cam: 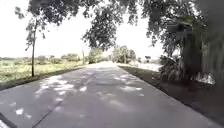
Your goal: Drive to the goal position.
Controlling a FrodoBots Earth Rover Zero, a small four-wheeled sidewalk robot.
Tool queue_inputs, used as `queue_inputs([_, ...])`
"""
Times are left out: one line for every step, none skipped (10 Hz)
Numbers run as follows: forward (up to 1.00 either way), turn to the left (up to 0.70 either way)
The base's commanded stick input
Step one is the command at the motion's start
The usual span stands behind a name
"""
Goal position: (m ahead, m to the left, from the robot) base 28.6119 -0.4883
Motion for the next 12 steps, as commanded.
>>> queue_inputs([0.84,0.0])
queue_inputs([0.84,0.0])
queue_inputs([0.84,0.0])
queue_inputs([0.84,0.0])
queue_inputs([0.84,0.0])
queue_inputs([0.84,0.0])
queue_inputs([0.84,0.0])
queue_inputs([0.84,0.0])
queue_inputs([0.84,0.0])
queue_inputs([0.84,0.0])
queue_inputs([0.84,0.0])
queue_inputs([0.84,0.0])
